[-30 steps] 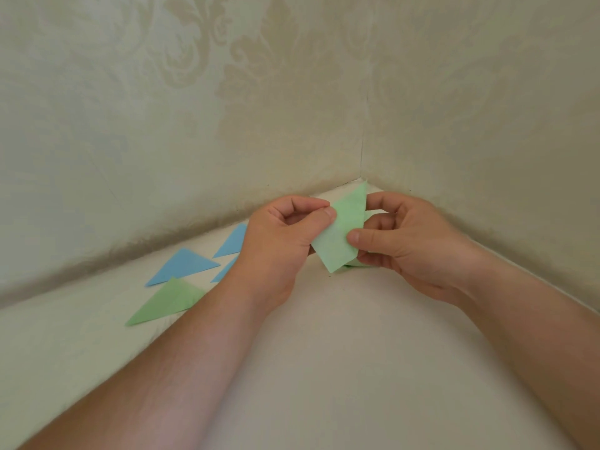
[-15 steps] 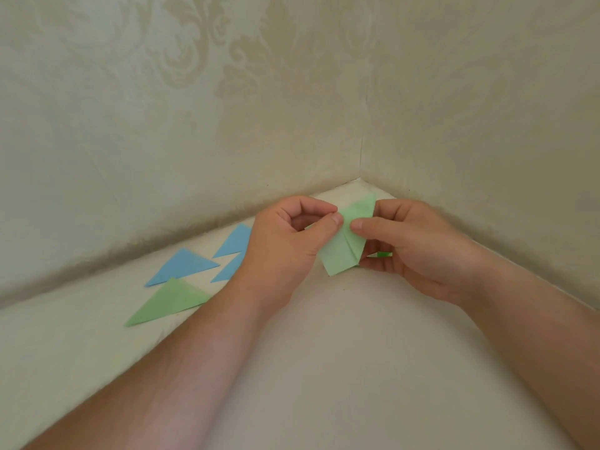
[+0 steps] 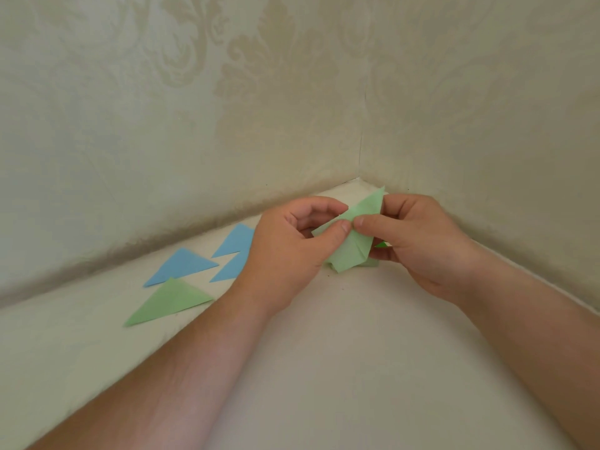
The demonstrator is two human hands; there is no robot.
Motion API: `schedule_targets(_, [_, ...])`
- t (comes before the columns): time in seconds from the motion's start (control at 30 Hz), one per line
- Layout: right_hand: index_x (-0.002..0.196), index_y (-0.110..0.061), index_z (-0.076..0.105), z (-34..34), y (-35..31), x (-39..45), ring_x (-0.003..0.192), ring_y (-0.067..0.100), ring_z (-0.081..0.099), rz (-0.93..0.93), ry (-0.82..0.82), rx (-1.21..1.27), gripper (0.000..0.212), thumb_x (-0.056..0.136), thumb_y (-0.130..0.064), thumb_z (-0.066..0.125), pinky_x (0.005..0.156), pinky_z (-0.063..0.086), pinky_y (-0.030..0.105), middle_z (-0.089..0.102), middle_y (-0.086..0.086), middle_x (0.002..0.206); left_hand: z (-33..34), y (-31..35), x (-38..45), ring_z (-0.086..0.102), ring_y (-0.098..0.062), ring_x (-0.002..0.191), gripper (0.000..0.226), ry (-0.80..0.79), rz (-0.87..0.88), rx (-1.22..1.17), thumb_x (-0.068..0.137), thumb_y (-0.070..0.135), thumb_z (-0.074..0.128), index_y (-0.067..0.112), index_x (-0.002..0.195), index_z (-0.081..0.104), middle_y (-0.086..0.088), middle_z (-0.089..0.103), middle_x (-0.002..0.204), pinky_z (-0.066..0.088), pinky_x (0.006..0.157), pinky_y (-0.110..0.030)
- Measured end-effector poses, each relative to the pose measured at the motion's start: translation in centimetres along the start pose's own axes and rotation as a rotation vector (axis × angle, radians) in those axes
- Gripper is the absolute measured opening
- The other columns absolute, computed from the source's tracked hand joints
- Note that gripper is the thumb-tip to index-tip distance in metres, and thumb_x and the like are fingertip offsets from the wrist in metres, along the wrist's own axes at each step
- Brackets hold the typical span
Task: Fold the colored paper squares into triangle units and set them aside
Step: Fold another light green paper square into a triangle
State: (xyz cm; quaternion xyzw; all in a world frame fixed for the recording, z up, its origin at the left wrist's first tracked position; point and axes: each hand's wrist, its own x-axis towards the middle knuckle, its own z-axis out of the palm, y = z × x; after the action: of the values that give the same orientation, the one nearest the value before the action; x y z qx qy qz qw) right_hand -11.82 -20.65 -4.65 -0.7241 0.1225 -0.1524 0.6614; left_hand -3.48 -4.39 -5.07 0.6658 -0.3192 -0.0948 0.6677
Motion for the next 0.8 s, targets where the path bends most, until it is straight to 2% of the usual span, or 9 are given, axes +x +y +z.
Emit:
schedule_targets(0.07, [0.102, -0.008, 0.077, 0.01, 0.03, 0.02, 0.089, 0.029, 0.067, 0.004, -0.004, 0.003, 0.012, 0.095, -0.011, 0.068, 0.094, 0.055, 0.055, 0.076, 0.017, 0.106, 0.06, 0.00, -0.02, 0.076, -0.016, 0.090, 0.021, 0.027, 0.020, 0.027, 0.089, 0.007, 0.079, 0.027, 0.093, 0.077, 0.004, 0.080, 0.093, 0.062, 0.081, -0.036])
schedule_targets(0.23, [0.105, -0.013, 0.078, 0.05, -0.08, -0.12, 0.085, 0.021, 0.065, 0.000, -0.048, 0.018, 0.013, 0.096, -0.013, 0.068, 0.082, 0.052, 0.039, 0.076, 0.015, 0.108, -0.07, -0.17, 0.10, 0.077, -0.015, 0.091, 0.021, 0.092, 0.023, 0.030, 0.087, 0.009, 0.081, 0.030, 0.084, 0.079, 0.007, 0.080, 0.093, 0.062, 0.086, -0.039])
schedule_targets(0.3, [0.105, -0.013, 0.078, 0.06, -0.07, -0.14, 0.085, 0.021, 0.064, 0.003, -0.042, 0.018, 0.013, 0.095, -0.014, 0.069, 0.081, 0.052, 0.037, 0.076, 0.015, 0.108, -0.04, -0.13, 0.11, 0.076, -0.015, 0.090, 0.022, 0.083, 0.015, 0.023, 0.087, 0.008, 0.081, 0.029, 0.083, 0.079, 0.006, 0.080, 0.092, 0.062, 0.084, -0.036])
schedule_targets(0.43, [0.096, -0.008, 0.076, 0.07, -0.18, -0.02, 0.072, 0.016, 0.061, 0.023, -0.007, 0.012, 0.009, 0.092, -0.014, 0.071, 0.075, 0.051, 0.036, 0.073, 0.007, 0.088, -0.02, 0.11, 0.10, 0.076, -0.013, 0.089, 0.019, 0.075, -0.019, -0.021, 0.087, 0.005, 0.079, 0.024, 0.086, 0.078, 0.003, 0.080, 0.091, 0.060, 0.081, -0.027])
schedule_targets(0.53, [0.091, 0.002, 0.069, -0.02, -0.28, 0.05, 0.067, 0.015, 0.059, 0.035, 0.005, -0.002, 0.016, 0.092, -0.014, 0.070, 0.074, 0.051, 0.036, 0.067, 0.005, 0.080, -0.09, 0.17, 0.37, 0.075, -0.013, 0.084, 0.018, 0.106, -0.061, -0.079, 0.087, 0.003, 0.078, 0.021, 0.089, 0.077, 0.000, 0.080, 0.088, 0.060, 0.079, -0.027])
schedule_targets(0.7, [0.080, -0.014, 0.072, 0.29, -0.65, -0.17, 0.067, 0.014, 0.061, 0.040, -0.023, -0.009, 0.013, 0.093, -0.014, 0.072, 0.074, 0.053, 0.035, 0.068, 0.001, 0.077, -0.12, 0.10, 0.58, 0.073, -0.012, 0.082, 0.017, 0.121, -0.099, -0.110, 0.088, 0.002, 0.077, 0.018, 0.091, 0.076, -0.003, 0.080, 0.091, 0.058, 0.077, -0.024])
schedule_targets(0.8, [0.077, -0.017, 0.072, 0.24, -0.77, -0.24, 0.067, 0.014, 0.061, 0.065, -0.006, 0.013, 0.016, 0.092, -0.014, 0.073, 0.072, 0.052, 0.035, 0.068, 0.000, 0.076, -0.21, 0.06, 0.61, 0.074, -0.012, 0.085, 0.018, 0.123, -0.115, -0.118, 0.088, 0.003, 0.076, 0.020, 0.093, 0.076, -0.003, 0.080, 0.093, 0.057, 0.079, -0.024])
